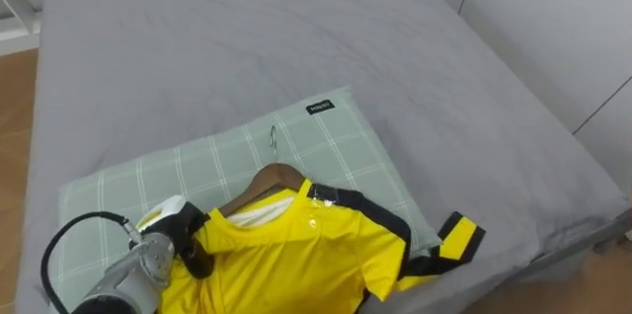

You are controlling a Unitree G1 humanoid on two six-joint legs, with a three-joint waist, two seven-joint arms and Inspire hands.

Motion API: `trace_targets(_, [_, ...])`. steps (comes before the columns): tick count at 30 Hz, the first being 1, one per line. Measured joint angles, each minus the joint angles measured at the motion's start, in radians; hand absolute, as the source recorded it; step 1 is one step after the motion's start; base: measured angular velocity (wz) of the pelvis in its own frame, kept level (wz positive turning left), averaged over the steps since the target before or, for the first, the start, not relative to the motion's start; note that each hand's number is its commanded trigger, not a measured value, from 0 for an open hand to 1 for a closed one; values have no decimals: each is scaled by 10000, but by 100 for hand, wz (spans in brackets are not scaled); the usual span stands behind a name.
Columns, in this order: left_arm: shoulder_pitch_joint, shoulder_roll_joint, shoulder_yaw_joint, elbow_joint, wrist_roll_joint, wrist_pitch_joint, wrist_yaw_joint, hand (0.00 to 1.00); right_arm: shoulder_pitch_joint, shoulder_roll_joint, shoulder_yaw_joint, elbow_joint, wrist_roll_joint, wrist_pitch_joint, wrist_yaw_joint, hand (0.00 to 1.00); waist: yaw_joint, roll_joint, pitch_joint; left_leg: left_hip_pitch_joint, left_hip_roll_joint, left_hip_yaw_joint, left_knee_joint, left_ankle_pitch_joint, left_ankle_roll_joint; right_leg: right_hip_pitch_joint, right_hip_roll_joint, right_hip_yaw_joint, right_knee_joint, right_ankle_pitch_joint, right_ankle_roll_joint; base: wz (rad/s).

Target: Hang clothes

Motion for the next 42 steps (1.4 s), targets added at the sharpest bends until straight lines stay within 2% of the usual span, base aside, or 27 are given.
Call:
trace_targets(7, [137,0,48,-113,202,47,-142,100,136,-59,-396,-46,183,6,195,0,193,44,-48,338,-10,5,-118,-1,-1,320,5,-22,-88,16,6,-1])
trace_targets(13, [155,-6,57,-810,136,62,-151,100,409,-205,-397,-58,200,-6,192,0,470,86,-90,672,-10,11,-209,-1,-2,653,14,-38,-158,12,6,0])
trace_targets(15, [208,-17,58,-816,129,66,-175,100,599,-249,-570,-8,193,-10,176,0,474,123,-207,1041,-21,-7,-394,10,-21,1048,28,-47,-377,13,5,0])
trace_targets(19, [443,-9,78,-1101,75,67,-215,100,1047,-378,-791,73,138,14,57,0,553,216,-313,1767,-62,-18,-753,24,-46,1771,19,-74,-696,13,10,0])
trace_targets(23, [1334,5,154,-2093,-27,73,-313,100,1556,-448,-953,157,-337,60,-69,0,629,209,-409,2406,-81,-62,-974,26,-58,2476,25,-107,-1018,10,14,3])
trace_targets(28, [1876,10,472,-2737,-36,84,-367,100,1653,-432,-1440,270,-778,160,-171,0,665,53,-408,2626,-98,-218,-1020,22,-64,2769,15,-247,-1145,9,17,9])
trace_targets(32, [2571,33,839,-3989,-90,85,-341,100,1748,-432,-1787,260,-846,230,-406,0,825,-55,-390,2960,-116,-295,-1178,16,-81,3114,67,-294,-1307,-1,23,4])
trace_targets(36, [3046,113,1084,-5362,-661,81,-307,100,1810,-406,-1978,233,-1284,241,-388,0,981,-69,-383,3058,-137,-334,-1204,16,-81,3199,37,-306,-1303,-4,27,1])
trace_targets(39, [3351,146,1328,-5862,-1146,70,-253,100,1818,-395,-1995,225,-1508,244,-379,0,985,-99,-377,3151,-155,-405,-1231,14,-83,3320,35,-345,-1336,-28,38,5])
trace_targets(42, [4177,164,1587,-6918,-1191,70,-247,100,1987,-392,-2078,228,-1768,259,-372,0,1069,-186,-375,3391,-178,-515,-1321,8,-96,3615,45,-427,-1473,-45,35,9])
